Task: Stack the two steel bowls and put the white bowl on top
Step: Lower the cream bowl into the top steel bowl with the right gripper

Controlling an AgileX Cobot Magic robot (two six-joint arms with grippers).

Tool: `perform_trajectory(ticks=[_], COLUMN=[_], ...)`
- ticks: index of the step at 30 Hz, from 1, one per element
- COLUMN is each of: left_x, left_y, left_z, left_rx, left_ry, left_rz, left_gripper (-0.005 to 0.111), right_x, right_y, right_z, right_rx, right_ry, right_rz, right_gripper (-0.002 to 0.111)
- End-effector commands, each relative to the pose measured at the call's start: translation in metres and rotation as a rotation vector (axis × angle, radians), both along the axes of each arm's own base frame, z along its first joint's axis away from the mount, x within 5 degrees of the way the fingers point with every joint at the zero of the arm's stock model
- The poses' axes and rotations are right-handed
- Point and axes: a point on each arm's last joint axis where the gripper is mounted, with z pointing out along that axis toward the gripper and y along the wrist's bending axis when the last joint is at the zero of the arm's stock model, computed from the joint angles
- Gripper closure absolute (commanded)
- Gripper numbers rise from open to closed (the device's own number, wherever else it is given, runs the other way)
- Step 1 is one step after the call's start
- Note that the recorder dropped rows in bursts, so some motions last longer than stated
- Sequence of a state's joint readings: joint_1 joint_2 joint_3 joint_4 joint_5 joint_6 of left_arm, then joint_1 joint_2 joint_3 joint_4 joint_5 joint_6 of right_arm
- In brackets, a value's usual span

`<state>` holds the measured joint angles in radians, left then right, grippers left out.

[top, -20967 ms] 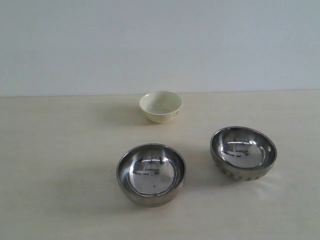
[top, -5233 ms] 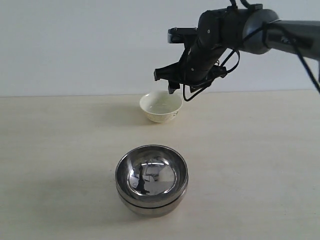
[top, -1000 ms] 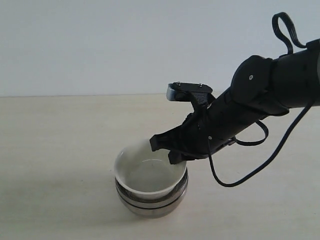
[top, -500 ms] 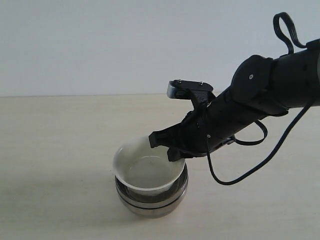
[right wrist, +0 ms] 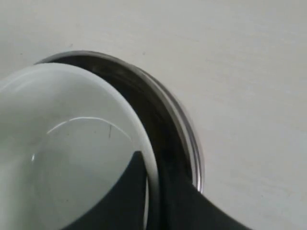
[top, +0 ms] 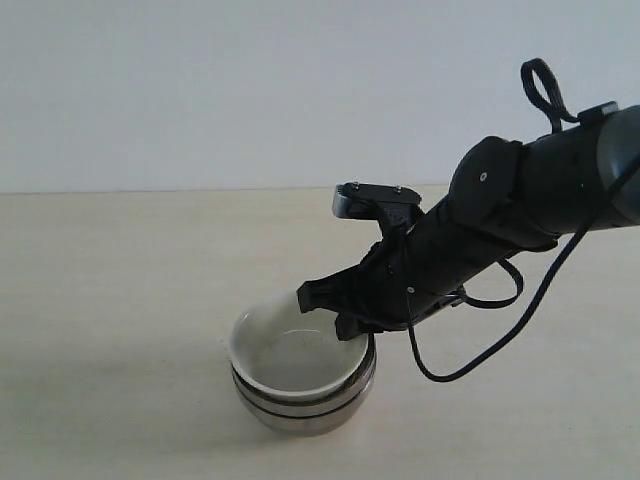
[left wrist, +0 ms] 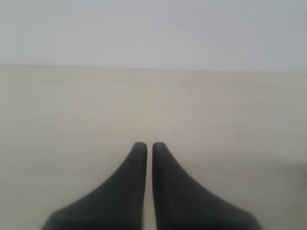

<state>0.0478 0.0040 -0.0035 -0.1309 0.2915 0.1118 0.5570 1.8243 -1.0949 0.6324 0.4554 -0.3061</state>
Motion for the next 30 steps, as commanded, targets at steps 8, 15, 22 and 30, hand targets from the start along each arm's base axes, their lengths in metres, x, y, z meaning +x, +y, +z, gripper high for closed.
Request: perform_trajectory(ticks=[8,15,22,30], left_x=[0.0000,0.0000,0.0000,0.0000], left_y=[0.0001,0.0001,0.0001,0.0001], left_z=[-0.0002,-0.0002,-0.0002,-0.0002], left_rx=[-0.015,-0.015,-0.015,-0.015], left_ry=[-0.009,-0.009,-0.009,-0.009], left_rz=[0.005,0.005,0.005,0.005], left_gripper=[0.103,0.103,0.103,0.103], right_x=[0.0025,0.0030,0.0016,-0.0012], right_y=[0.0013,0.0015,0.0022,0.0024], right_z=[-0.0073,-0.0079,-0.0080,-0.0080], right_rx=[-0.002,0.001,0.011,0.004], right_ry=[0.000,0.000,0.019,0.034], right_rz=[-0.011,-0.017,-0.016,0.015], right_gripper=[0.108,0.108,0.104,0.058])
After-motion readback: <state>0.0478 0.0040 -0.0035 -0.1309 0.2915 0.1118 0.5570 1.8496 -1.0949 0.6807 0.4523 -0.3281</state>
